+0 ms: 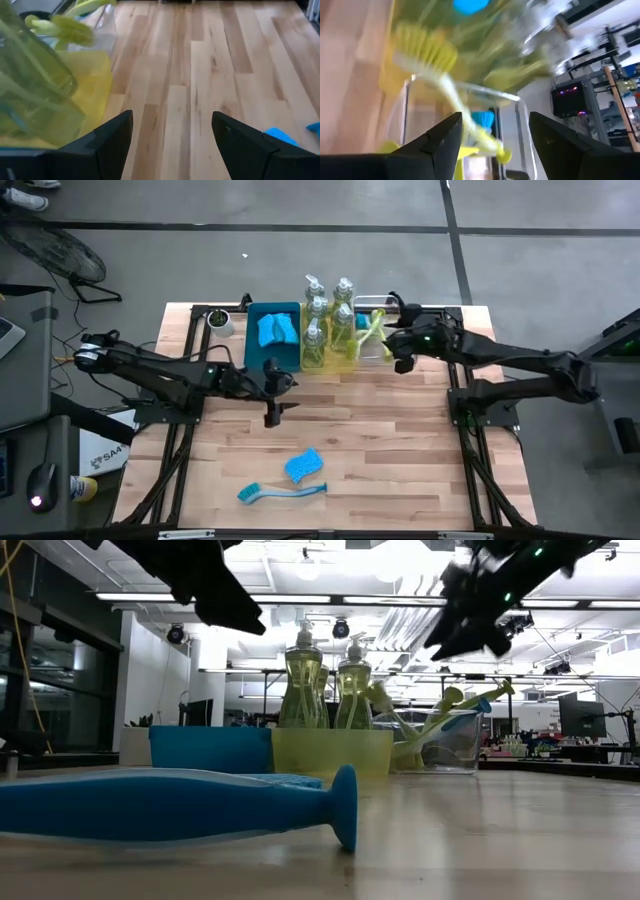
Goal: Pick & Place Kitchen Sink Supplies
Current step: Put the blue sponge into the blue bin
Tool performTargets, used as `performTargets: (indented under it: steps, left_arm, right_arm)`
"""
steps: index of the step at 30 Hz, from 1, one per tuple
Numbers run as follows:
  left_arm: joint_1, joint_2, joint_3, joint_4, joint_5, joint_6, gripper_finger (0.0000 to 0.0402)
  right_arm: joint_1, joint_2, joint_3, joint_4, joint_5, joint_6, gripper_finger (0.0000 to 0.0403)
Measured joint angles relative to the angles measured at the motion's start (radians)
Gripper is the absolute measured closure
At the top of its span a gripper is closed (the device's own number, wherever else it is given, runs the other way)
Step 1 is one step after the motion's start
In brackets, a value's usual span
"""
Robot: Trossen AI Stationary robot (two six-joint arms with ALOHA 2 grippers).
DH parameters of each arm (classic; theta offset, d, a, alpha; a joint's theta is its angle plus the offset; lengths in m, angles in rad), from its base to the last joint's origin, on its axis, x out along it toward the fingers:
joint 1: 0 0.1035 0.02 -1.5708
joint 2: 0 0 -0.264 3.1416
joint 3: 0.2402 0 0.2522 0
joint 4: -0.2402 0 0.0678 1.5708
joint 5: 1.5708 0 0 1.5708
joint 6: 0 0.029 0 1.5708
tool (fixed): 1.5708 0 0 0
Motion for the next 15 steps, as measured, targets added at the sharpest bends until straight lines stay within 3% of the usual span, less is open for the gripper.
performTargets:
  steps: [8,15]
  left_arm:
    - [-0.001,-0.117,0.000,-0.084,0.011,-0.076,0.0134]
    - [-0.070,-0.107,0.000,-0.185,0.102,-0.184,0.0134]
  right_arm:
    - [0.081,-0.184,0.000,-0.063,-0.005,0.209,0.0178]
    - [0.241,-0.211,0.000,-0.121,-0.063,0.387,0.0178]
